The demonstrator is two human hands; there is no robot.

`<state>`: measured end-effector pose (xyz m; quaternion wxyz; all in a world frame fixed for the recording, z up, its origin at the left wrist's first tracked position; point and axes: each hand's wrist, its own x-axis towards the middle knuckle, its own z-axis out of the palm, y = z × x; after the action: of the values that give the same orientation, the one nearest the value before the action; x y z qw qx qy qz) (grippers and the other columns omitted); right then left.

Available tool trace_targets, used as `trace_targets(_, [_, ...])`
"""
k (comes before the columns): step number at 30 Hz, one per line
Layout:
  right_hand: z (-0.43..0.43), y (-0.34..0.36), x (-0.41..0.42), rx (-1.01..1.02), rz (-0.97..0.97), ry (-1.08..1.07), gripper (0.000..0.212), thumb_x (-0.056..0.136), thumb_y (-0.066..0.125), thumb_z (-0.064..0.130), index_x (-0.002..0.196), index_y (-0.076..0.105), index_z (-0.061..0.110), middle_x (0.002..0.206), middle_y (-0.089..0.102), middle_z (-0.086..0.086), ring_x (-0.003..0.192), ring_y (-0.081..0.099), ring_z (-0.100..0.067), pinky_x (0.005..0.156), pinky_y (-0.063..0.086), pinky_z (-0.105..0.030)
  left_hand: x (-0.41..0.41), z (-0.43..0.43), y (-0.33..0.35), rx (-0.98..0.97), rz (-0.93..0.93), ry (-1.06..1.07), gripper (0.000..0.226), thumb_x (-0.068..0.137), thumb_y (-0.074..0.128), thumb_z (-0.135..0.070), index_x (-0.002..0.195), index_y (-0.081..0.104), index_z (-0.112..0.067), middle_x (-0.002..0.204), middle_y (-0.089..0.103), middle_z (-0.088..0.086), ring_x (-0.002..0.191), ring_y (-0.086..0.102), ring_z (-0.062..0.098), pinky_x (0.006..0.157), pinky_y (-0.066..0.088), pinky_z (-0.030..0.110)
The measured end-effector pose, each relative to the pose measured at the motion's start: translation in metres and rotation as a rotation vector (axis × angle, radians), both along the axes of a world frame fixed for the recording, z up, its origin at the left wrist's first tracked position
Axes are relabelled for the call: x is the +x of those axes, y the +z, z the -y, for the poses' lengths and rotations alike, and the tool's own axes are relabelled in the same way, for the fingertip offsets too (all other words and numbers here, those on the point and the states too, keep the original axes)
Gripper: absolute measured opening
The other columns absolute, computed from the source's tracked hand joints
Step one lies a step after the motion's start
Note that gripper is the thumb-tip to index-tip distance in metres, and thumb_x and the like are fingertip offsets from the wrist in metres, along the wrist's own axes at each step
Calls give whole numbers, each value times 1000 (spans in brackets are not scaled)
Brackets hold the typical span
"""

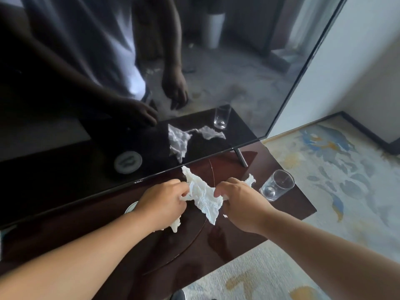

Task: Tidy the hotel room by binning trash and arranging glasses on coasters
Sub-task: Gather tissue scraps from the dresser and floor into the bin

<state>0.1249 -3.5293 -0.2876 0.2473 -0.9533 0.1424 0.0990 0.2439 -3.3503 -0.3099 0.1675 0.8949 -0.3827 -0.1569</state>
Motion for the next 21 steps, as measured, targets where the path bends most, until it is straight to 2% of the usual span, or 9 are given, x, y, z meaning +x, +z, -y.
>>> trace_targets(3, [-2,-1,9,-1,-15,11,40,83,48,6,113,58,31,102,48,12,99,48,-11,80,47,-30,6,-2,-2,-2,-22,41,11,80,48,-16,87,55,-22,85,53,-5,72,53,19,59,39,33])
trace_targets(5, [-2,-3,15,3,-30,37,42,82,47,5,114,58,31,102,45,13,104,48,-11,79,44,-26,6,-5,-5,11,-30,58,10,80,49,-17,87,54,-22,87,53,-5,72,54,19,59,40,33])
trace_targets(7, [1,-7,22,12,-39,65,44,82,47,4,115,57,32,102,42,15,106,47,-11,74,39,-20,7,-7,-8,21,-29,76,10,80,49,-17,87,54,-22,88,53,-5,73,54,21,61,41,34])
trace_targets(9, [5,-13,30,15,-53,101,46,82,46,5,117,55,33,103,40,16,107,45,-11,63,30,-12,7,-7,-11,27,-37,113,10,80,49,-17,86,54,-22,87,53,-4,75,55,22,63,43,35])
trace_targets(12, [14,-26,42,37,-93,167,51,80,43,3,120,53,34,104,39,16,108,42,-12,57,23,-10,4,-6,-15,46,-48,186,10,80,49,-16,86,54,-24,86,53,-6,75,55,21,62,42,34])
trace_targets(14, [19,-34,48,69,-120,214,56,79,40,0,122,52,34,107,38,15,109,41,-13,61,30,-13,-1,-5,-17,58,-48,247,11,80,49,-16,86,53,-25,86,53,-7,73,54,19,61,41,33])
trace_targets(17, [26,-42,57,95,-140,296,59,79,41,-2,126,49,33,114,40,11,112,40,-14,76,41,-22,-13,-2,-20,76,-59,328,14,80,50,-15,88,55,-26,89,54,-8,73,54,19,63,45,35])
trace_targets(19, [28,-45,63,99,-152,342,62,79,41,-4,128,47,33,119,39,9,112,39,-15,79,45,-25,-20,0,-23,84,-57,364,15,80,50,-14,89,55,-25,89,54,-8,76,54,20,65,46,36])
trace_targets(21, [29,-48,67,79,-161,397,65,80,41,-5,132,43,33,124,37,7,111,38,-16,79,45,-24,-27,1,-25,90,-63,405,14,81,49,-14,89,53,-25,88,52,-8,75,54,19,60,42,33])
